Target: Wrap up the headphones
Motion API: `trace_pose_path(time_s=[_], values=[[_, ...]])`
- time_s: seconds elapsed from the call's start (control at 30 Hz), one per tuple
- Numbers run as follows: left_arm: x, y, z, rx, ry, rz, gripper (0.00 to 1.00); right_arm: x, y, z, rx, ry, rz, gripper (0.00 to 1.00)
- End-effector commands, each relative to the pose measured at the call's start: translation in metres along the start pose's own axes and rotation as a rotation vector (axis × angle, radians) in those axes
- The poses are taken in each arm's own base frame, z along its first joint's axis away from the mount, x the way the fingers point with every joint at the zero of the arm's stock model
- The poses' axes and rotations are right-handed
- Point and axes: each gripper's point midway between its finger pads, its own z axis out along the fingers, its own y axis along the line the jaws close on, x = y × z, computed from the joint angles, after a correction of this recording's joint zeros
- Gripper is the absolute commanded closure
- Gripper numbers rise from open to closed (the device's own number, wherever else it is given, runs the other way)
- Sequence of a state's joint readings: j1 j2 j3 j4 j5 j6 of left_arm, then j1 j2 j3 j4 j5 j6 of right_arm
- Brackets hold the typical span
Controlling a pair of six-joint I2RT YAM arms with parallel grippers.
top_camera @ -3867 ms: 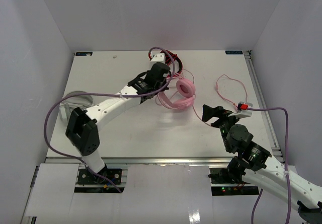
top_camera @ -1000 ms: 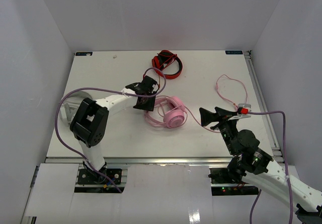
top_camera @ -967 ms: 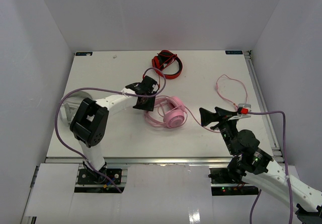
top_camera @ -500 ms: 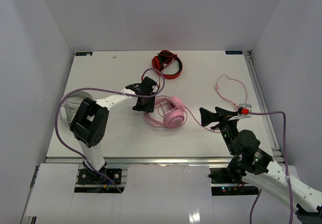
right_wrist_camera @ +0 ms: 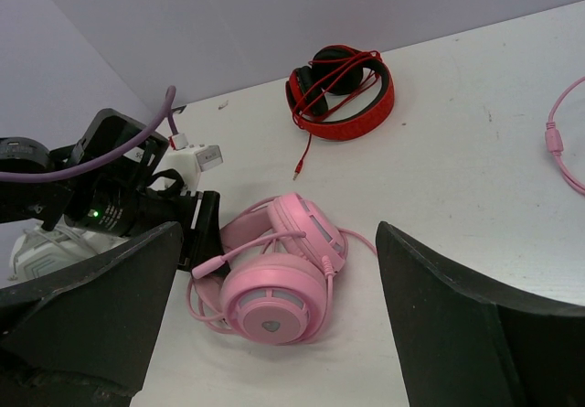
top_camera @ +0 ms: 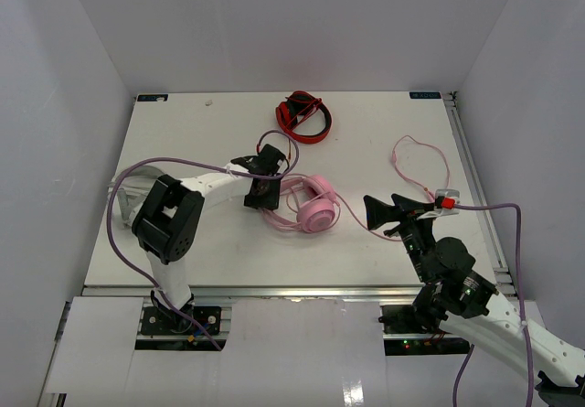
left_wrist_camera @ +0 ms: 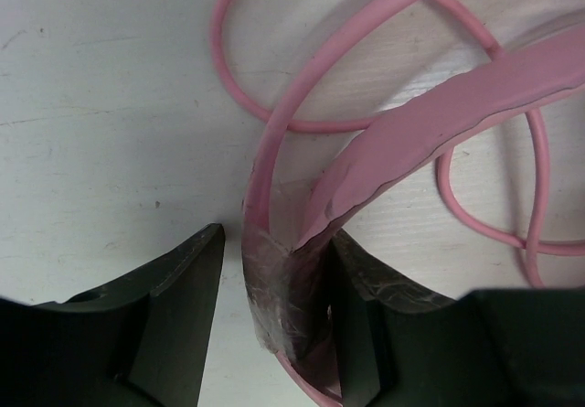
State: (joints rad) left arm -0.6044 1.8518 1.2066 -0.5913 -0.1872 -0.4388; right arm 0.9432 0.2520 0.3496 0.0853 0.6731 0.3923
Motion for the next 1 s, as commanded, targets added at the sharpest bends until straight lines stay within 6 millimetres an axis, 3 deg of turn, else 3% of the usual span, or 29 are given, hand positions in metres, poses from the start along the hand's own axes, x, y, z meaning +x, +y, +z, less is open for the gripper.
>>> trace_pose_path(time_s=[0.0, 0.1, 0.17, 0.3, 0.37, 0.5, 0.6, 0.7, 0.97], values=[[0.012, 0.000, 0.005, 0.002, 0.014, -0.015, 0.42, -0.013, 0.006, -0.001, -0.019, -0.043, 0.038, 0.07], [0.012, 0.001, 0.008, -0.001, 0.006, -0.014, 0.45, -0.013, 0.006, -0.001, -0.019, -0.042, 0.038, 0.07], [0.011, 0.001, 0.008, -0.002, 0.001, -0.013, 0.53, -0.012, 0.005, 0.000, -0.017, -0.042, 0.037, 0.07], [0.004, 0.001, 0.004, -0.001, -0.018, -0.013, 0.78, -0.012, 0.005, 0.000, -0.017, -0.040, 0.036, 0.07], [-0.003, 0.001, -0.002, -0.004, -0.042, -0.012, 0.96, -0.011, 0.005, 0.000, -0.017, -0.036, 0.033, 0.07], [-0.026, 0.001, -0.025, -0.003, -0.112, -0.022, 1.00, -0.007, 0.009, 0.003, -0.033, -0.023, 0.004, 0.08], [-0.045, 0.006, -0.055, -0.005, -0.195, -0.050, 1.00, 0.000, 0.014, 0.006, -0.050, 0.007, -0.025, 0.08], [-0.067, 0.012, -0.107, 0.028, -0.331, -0.097, 1.00, 0.008, 0.032, 0.009, -0.143, 0.042, -0.067, 0.08], [-0.090, 0.044, -0.226, 0.064, -0.618, -0.192, 1.00, 0.021, 0.088, 0.001, -0.463, 0.088, -0.135, 0.11]])
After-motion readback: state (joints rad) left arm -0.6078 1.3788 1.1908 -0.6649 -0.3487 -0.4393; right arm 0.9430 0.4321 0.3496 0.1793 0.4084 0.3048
